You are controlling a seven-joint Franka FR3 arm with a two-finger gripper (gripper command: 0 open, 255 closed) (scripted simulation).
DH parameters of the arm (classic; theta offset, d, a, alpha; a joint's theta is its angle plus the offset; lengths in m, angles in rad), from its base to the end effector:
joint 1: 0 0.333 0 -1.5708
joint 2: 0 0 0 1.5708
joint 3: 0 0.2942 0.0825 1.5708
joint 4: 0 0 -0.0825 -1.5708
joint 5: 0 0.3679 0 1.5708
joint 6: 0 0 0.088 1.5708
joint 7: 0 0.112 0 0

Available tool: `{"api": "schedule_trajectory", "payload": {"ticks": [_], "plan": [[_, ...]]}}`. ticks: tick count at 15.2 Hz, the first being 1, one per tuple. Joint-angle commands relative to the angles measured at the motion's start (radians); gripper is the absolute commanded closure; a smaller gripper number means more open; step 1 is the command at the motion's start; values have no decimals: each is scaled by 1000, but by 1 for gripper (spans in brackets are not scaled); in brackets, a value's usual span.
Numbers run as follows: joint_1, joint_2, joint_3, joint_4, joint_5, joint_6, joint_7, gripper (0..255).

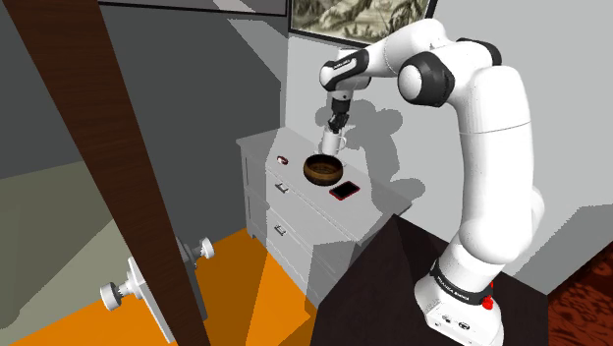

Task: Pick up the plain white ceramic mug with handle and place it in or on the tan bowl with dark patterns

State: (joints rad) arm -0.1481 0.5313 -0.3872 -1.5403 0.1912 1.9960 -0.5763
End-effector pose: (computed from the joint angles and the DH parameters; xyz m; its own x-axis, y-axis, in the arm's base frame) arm 0.5924 -0.2966 0.3425 0.9992 0.0039 -0.0397 0.0039 -1.0000 -0.0003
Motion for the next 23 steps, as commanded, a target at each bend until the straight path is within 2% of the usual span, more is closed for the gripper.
{"api": "schedule_trajectory", "payload": {"ticks": [1,13,21,22,23], "plan": [[-2,11,2,-11,5,22,-4,255],[-12,86,22,-62,36,145,-21,255],[-12,86,22,-62,36,145,-21,255],[-12,86,22,-62,36,145,-21,0],[-12,86,22,-62,36,145,-21,0]]}}
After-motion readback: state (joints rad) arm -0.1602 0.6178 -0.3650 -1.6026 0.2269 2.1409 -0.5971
